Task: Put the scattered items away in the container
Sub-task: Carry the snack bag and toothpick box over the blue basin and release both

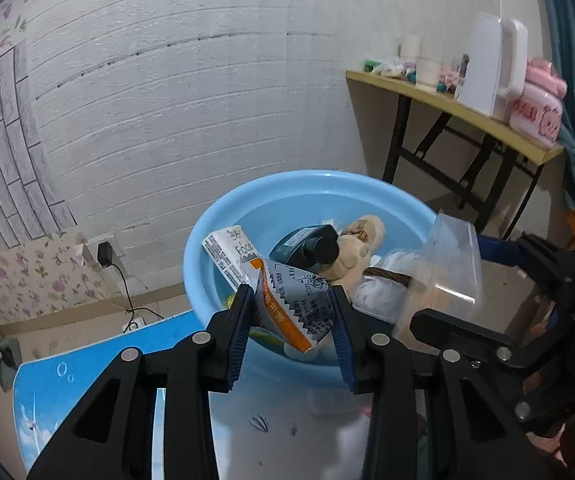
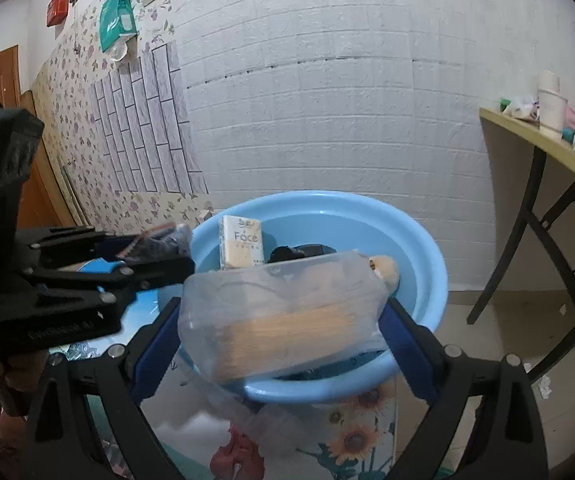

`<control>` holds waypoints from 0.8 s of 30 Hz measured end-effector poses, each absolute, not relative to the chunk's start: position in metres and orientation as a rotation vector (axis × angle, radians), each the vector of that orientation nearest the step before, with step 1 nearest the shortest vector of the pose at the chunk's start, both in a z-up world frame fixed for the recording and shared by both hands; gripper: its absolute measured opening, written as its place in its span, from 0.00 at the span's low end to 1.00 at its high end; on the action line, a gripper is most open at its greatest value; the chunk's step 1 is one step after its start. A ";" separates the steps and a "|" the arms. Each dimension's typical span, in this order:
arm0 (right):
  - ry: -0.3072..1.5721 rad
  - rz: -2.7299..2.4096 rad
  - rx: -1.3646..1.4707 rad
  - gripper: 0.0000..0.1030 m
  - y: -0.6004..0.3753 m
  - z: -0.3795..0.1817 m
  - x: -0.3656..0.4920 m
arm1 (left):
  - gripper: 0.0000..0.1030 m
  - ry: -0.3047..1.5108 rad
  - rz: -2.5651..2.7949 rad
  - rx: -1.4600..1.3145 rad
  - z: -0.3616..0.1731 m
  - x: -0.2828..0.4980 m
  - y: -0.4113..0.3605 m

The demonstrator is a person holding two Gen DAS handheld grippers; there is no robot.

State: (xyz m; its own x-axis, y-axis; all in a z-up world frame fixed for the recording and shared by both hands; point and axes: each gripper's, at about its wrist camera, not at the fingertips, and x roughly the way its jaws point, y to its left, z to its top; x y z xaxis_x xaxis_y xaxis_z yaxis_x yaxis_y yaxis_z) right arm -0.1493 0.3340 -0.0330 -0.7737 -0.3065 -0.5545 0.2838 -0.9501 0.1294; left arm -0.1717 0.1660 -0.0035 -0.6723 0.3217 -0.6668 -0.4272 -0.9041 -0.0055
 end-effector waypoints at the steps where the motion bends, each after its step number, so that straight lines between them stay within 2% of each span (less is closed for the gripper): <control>1: -0.054 -2.696 0.849 0.94 0.333 -0.034 -0.151 | 0.37 0.215 2.542 -0.983 -0.007 -0.174 0.167; 6: -0.030 -2.693 0.856 0.94 0.326 -0.041 -0.161 | 0.38 0.207 2.551 -1.012 -0.017 -0.180 0.166; 9: -0.046 -2.682 0.874 0.94 0.326 -0.044 -0.165 | 0.50 0.196 2.562 -0.999 -0.016 -0.179 0.163; 11: -0.069 -2.684 0.886 0.94 0.327 -0.045 -0.165 | 0.65 0.175 2.566 -0.989 -0.015 -0.178 0.158; 24: -0.124 -2.710 0.902 0.95 0.331 -0.040 -0.148 | 0.83 0.194 2.588 -0.983 -0.010 -0.159 0.145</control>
